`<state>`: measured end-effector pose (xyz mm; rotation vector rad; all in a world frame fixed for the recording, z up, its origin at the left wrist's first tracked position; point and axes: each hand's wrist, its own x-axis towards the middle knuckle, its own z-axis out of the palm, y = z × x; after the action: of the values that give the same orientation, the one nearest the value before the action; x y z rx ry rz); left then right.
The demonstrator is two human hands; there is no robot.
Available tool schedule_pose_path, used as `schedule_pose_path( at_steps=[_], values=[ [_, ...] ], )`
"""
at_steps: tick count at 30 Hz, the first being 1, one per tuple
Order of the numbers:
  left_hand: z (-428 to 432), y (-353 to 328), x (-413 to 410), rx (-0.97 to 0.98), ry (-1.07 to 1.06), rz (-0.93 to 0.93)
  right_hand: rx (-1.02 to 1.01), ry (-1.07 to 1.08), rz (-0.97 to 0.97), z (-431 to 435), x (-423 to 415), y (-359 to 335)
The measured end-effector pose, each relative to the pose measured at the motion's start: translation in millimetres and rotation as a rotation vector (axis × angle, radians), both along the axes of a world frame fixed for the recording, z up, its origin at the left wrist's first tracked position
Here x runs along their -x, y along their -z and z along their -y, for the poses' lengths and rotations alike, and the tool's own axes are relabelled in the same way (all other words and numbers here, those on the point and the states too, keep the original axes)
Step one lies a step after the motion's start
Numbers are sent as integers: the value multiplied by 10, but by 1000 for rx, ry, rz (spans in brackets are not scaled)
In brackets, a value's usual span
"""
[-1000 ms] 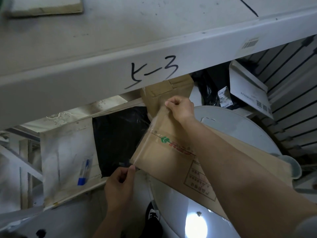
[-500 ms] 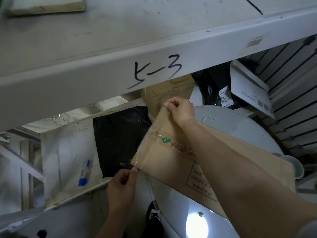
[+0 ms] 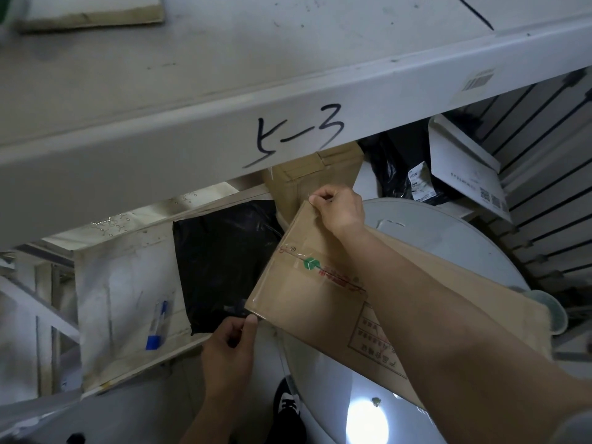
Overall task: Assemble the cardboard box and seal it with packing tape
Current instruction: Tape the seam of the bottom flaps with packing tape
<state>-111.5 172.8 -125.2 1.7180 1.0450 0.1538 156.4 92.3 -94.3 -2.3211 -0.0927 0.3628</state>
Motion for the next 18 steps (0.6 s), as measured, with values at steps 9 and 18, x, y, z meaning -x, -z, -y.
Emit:
schedule_pose_path(
  at_steps=[9, 18],
  values=[
    [1, 88, -53, 7, 48, -21, 137, -60, -48, -14, -34, 34],
    [89, 133, -83, -58, 91, -68, 249, -192, -53, 8, -90, 5]
  ],
)
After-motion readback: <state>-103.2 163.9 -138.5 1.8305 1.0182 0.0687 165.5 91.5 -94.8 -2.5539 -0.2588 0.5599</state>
